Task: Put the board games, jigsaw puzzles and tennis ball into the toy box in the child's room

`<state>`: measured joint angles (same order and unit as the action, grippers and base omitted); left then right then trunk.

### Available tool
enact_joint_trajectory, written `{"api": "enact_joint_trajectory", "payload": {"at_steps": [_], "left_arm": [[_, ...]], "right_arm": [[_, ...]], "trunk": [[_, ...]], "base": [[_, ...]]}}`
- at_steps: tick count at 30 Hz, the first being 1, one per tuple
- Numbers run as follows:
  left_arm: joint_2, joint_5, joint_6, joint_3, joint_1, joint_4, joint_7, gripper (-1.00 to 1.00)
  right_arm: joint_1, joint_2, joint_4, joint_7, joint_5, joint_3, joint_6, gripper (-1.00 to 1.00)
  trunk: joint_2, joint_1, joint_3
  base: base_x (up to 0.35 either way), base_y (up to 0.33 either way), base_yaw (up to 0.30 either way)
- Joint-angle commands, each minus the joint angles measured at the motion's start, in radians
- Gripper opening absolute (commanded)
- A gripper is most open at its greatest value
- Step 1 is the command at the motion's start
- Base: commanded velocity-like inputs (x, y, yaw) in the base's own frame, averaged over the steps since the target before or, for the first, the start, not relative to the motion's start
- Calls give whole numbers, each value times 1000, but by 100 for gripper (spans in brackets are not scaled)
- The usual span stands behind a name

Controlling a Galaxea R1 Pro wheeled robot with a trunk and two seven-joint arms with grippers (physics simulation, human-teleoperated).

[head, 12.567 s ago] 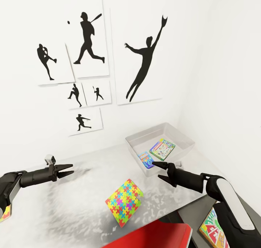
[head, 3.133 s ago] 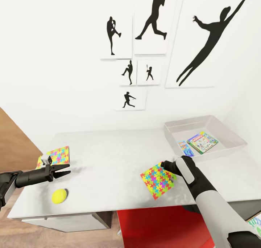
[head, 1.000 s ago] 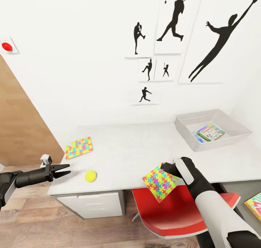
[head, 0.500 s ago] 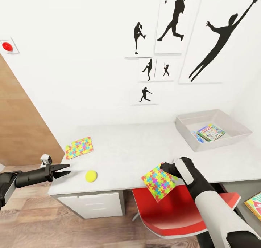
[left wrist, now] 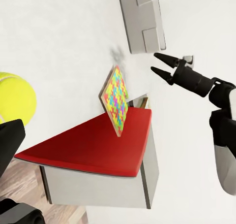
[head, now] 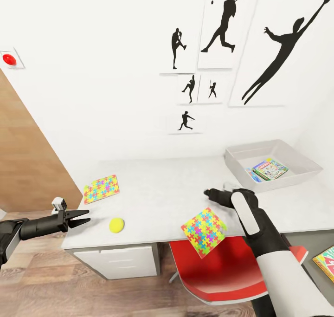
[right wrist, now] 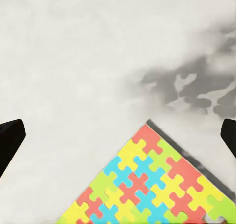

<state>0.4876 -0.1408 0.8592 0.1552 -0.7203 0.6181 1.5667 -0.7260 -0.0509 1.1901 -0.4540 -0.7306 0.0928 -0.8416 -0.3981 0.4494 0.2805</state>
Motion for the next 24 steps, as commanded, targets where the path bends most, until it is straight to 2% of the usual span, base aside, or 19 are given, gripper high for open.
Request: {"api": "enact_joint_trajectory", "payload": {"at_steps": [1,4,8,12,14,16,18,19,20,21,22,23,24], "left_arm": [[0,1,11,0,-1,0,4,100],[0,0,11,0,-1,0,4,100],[0,1,11,-1,-1,0,4,100],[-1,1,11,-1,-1,0,4,100],[-1,1,11,-2,-1,0,4,100],[-1,1,11,-2,-1,0,4,100],[-1,1,11,-1,-1,0,4,100],[-1,1,11,-1,-1,0,4,100],[0,1,11,-1,-1,0,4,100],[0,1,11,-1,-1,0,4,100],[0,1,11,-1,-1,0,4,100],[0,1,11,-1,-1,0,4,100],[0,1,11,0,-1,0,4,100]], "right_arm": [[11,-1,35,-10,-11,0,-14,100],[42,-1,122,-9,-13,-7,-49,100],[95,0,294,-5,-16,-38,-125,100],[141,2,369,25,-27,-76,-163,100],[172,3,386,69,-40,-91,-168,100],[204,1,395,141,-50,-108,-168,100],[242,0,400,278,-56,-153,-167,100],[250,0,401,317,-57,-168,-167,100],[267,0,402,398,-58,-201,-167,100],[278,-1,402,439,-58,-220,-167,100],[304,-1,403,520,-58,-259,-166,100],[319,-2,403,559,-59,-279,-166,100],[350,-2,403,634,-59,-314,-166,100]], "trunk": [[-2,1,2],[-2,1,2],[-2,1,2],[-2,1,2],[-2,1,2],[-2,1,2],[-2,1,2],[-2,1,2],[-2,1,2],[-2,1,2],[-2,1,2],[-2,1,2],[-2,1,2]], "base": [[0,0,0],[0,0,0],[0,0,0],[0,0,0],[0,0,0],[0,0,0],[0,0,0],[0,0,0],[0,0,0],[0,0,0],[0,0,0],[0,0,0],[0,0,0]]}}
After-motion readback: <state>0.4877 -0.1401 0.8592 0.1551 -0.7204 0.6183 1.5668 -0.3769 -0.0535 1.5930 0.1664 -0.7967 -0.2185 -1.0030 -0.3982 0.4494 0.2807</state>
